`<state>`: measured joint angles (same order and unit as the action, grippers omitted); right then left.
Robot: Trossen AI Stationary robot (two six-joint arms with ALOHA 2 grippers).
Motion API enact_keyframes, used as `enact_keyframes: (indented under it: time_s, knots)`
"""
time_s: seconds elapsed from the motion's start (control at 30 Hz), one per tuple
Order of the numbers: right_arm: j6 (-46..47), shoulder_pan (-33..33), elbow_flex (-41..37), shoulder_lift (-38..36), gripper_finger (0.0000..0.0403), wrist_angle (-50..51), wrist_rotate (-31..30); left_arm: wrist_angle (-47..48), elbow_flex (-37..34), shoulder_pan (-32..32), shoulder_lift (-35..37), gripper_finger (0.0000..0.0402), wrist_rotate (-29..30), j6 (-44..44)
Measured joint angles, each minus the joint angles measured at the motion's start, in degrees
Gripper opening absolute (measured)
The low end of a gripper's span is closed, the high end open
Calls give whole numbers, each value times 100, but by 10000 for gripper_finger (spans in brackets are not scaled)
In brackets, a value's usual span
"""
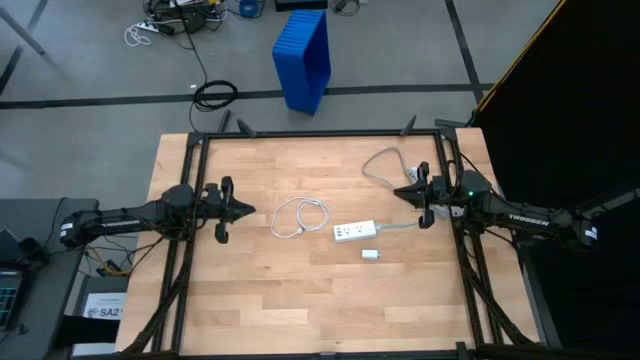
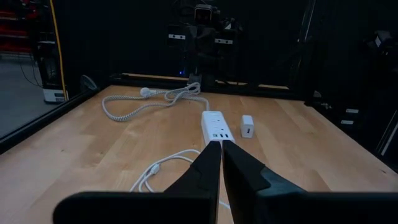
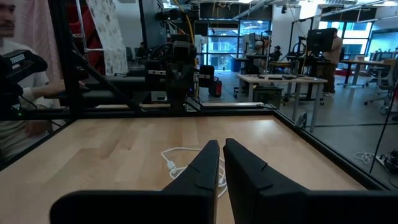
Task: Insert USB
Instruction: Return to Home Position
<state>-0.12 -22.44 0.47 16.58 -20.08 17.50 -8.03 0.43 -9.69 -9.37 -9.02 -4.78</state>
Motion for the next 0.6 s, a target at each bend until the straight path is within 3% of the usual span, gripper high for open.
enact_keyframes:
  time_s: [0.6]
  knots:
    - [0, 2, 0, 0, 1, 0, -2, 0, -1, 0, 0, 0, 0, 0]
